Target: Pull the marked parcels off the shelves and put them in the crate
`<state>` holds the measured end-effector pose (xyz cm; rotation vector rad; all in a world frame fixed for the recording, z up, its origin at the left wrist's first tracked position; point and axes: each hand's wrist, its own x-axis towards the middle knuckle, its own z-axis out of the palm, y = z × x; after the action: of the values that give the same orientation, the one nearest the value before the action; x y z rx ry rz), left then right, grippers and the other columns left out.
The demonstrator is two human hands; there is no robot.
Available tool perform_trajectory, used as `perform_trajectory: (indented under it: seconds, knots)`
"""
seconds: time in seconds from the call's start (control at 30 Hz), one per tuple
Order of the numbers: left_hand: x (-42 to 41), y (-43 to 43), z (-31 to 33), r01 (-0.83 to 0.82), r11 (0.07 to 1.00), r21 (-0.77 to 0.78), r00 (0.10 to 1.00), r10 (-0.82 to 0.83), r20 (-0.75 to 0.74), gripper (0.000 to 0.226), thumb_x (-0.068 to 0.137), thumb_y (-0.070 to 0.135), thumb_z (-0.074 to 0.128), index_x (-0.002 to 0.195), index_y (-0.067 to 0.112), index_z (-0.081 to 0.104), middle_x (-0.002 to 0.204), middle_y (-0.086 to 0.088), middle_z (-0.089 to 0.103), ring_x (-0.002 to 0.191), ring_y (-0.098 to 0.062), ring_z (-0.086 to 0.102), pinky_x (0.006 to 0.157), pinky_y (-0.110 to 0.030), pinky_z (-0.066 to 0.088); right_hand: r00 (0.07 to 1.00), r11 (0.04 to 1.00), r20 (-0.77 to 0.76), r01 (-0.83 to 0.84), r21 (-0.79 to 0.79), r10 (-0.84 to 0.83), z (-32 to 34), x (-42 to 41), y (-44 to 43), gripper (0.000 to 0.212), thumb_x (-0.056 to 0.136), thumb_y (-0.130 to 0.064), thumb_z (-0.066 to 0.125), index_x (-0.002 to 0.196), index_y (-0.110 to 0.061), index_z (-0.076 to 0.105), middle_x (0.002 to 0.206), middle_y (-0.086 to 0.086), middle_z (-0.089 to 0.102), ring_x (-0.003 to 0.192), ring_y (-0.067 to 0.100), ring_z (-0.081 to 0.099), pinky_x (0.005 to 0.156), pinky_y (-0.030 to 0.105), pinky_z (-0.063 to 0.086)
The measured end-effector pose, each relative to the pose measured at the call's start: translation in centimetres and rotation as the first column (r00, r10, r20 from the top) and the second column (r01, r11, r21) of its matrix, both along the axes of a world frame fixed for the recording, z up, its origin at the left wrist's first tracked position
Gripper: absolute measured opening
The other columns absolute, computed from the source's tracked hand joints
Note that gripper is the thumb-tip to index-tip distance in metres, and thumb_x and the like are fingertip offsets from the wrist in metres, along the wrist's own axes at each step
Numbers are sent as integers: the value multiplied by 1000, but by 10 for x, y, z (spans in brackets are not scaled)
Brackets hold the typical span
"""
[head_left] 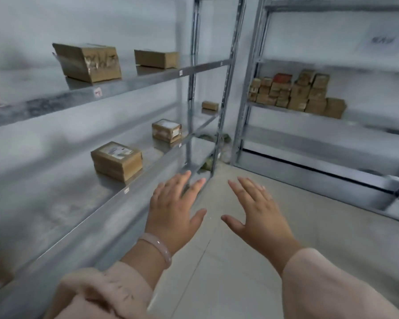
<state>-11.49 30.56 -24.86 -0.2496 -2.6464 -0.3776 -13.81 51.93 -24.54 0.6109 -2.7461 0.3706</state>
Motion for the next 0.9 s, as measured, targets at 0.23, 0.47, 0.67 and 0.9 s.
perform_trajectory:
  seconds: [0.23,0.47,0.67,0.9]
  knots:
    - [-109,58,2,72,997,15,997,-72,-11,67,83,49,62,145,32,41,152,-5,39,139,-29,36,110,-56,31,996,996,17,86,-26,-86,-7,-82,50,82,84,-64,47,152,-35,12,160,-6,15,148,12,8,119,29,-3]
    - [-253,81,4,113,993,23,993,-112,-41,66,83,51,62,143,32,43,149,-4,42,137,-27,39,109,-55,34,988,987,-1,154,-41,-154,4,-214,71,82,82,-65,48,152,-35,15,160,-6,16,148,12,10,121,32,4]
    - [-382,94,22,133,991,9,990,-132,-57,64,85,54,53,144,33,40,149,-3,43,137,-26,38,109,-50,32,979,978,-39,197,-75,-200,24,-329,85,81,82,-67,41,151,-38,13,160,-8,15,147,11,8,121,34,6]
    - [-488,119,1,154,988,-4,988,-154,-3,63,86,61,40,144,36,36,148,-1,43,136,-24,38,109,-53,36,977,967,23,212,-137,-211,10,-435,115,78,86,-61,51,151,-40,14,160,-10,12,146,9,6,114,18,-8]
